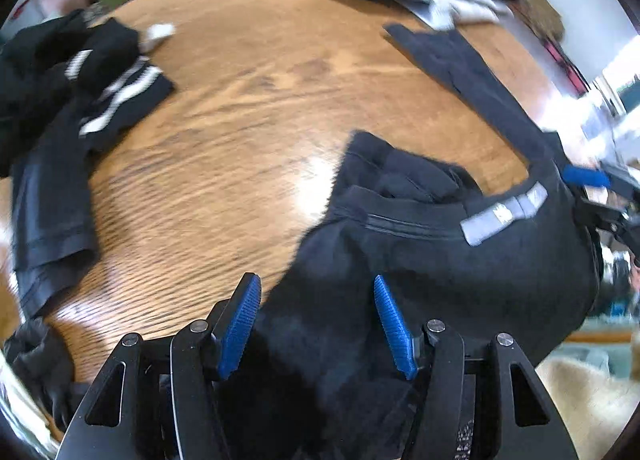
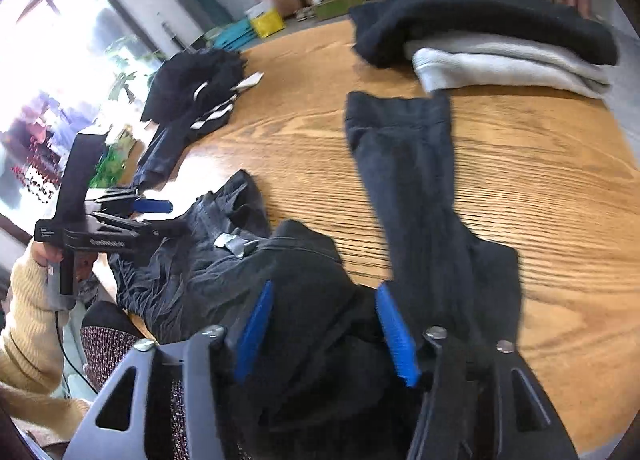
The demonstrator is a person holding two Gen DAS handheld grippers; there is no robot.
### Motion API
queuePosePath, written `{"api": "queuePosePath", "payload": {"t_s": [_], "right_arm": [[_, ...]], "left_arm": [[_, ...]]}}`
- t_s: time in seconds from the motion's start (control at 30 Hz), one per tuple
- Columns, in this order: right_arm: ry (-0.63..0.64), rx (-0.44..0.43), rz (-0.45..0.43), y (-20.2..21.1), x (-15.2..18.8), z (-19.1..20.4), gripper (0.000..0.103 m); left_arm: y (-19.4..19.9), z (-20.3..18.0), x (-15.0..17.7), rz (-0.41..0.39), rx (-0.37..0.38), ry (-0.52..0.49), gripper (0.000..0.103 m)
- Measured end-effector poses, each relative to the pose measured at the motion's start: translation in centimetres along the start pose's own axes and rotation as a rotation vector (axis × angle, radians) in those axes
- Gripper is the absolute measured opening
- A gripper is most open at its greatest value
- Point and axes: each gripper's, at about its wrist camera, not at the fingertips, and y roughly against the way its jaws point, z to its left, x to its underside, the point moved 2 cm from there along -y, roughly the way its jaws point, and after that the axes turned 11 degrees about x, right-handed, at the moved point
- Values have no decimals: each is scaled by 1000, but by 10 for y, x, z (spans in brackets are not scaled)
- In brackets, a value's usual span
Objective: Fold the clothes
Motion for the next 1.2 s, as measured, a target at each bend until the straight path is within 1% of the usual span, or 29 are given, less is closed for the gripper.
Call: {"api": "queuePosePath", "payload": {"t_s": [0.13, 0.17, 0.2, 0.23, 0.27, 0.3, 0.33, 0.43, 0.47, 0.57, 0.6, 0.63, 0.67, 0.73, 0.77, 0.83, 0.87, 0.93, 0.97, 1.0, 1.03, 1.07, 1.1, 1.13, 1.17, 1.2], "right_arm": [[25, -4, 29, -17, -1, 5, 67], [27, -6, 37, -22, -2, 6, 64], [23, -12, 39, -24, -3, 6, 50], [16, -20, 37, -26, -5, 7, 42], [12, -18, 24, -24, -6, 7, 40], [13, -8, 6, -21, -7, 8, 33], [15, 3, -13, -16, -8, 9, 27], [7, 41, -64, -1, -13, 12, 18], [1, 45, -78, 5, -15, 13, 16], [0, 72, -150, 30, -26, 20, 15], [3, 81, -181, 39, -32, 23, 15], [7, 93, -209, 49, -39, 25, 15], [10, 108, -240, 59, -50, 27, 15], [13, 143, -288, 75, -76, 28, 15], [7, 163, -312, 83, -91, 27, 14], [-2, 190, -364, 104, -129, 30, 12], [-1, 205, -415, 120, -148, 33, 8], [10, 213, -500, 151, -176, 43, 7], [1, 205, -517, 164, -187, 47, 6], [-1, 198, -519, 171, -193, 50, 6], [22, 214, -518, 173, -193, 55, 7], [53, 238, -517, 173, -191, 60, 8], [85, 254, -503, 168, -186, 64, 14], [115, 255, -468, 157, -178, 65, 31], [128, 246, -435, 145, -171, 65, 40], [141, 232, -386, 129, -162, 63, 44]], "left_arm": [[4, 3, 6, -7, 22, 9, 61], [6, 4, 8, -8, 28, 12, 61], [7, 5, 9, -10, 33, 14, 56], [8, 6, 11, -12, 39, 16, 49], [9, 7, 12, -13, 44, 19, 29], [10, 8, 14, -15, 50, 21, 18], [11, 8, 15, -16, 55, 23, 16], [17, 9, 19, -24, 66, 28, 14], [26, 6, 19, -39, 65, 29, 14], [62, 9, 7, -115, 81, 57, 13], [76, 12, 2, -146, 79, 73, 13], [87, 13, -7, -182, 63, 91, 11], [103, 14, -21, -230, 16, 110, 5], [142, 27, -41, -328, -80, 164, 4], [169, 33, -50, -384, -111, 188, 3], [212, 40, -73, -479, -133, 210, 1], [230, 41, -83, -512, -145, 217, 1], [244, 38, -89, -504, -167, 205, 1], [241, 35, -86, -481, -168, 194, 1], [233, 34, -80, -458, -157, 189, 1], [220, 32, -71, -425, -135, 186, 1], [198, 34, -62, -357, -93, 182, 2], [173, 37, -54, -279, -46, 178, 4], [150, 41, -47, -201, -37, 178, 7], [128, 47, -41, -123, -43, 179, 15], [109, 52, -37, -64, -64, 181, 20]]}}
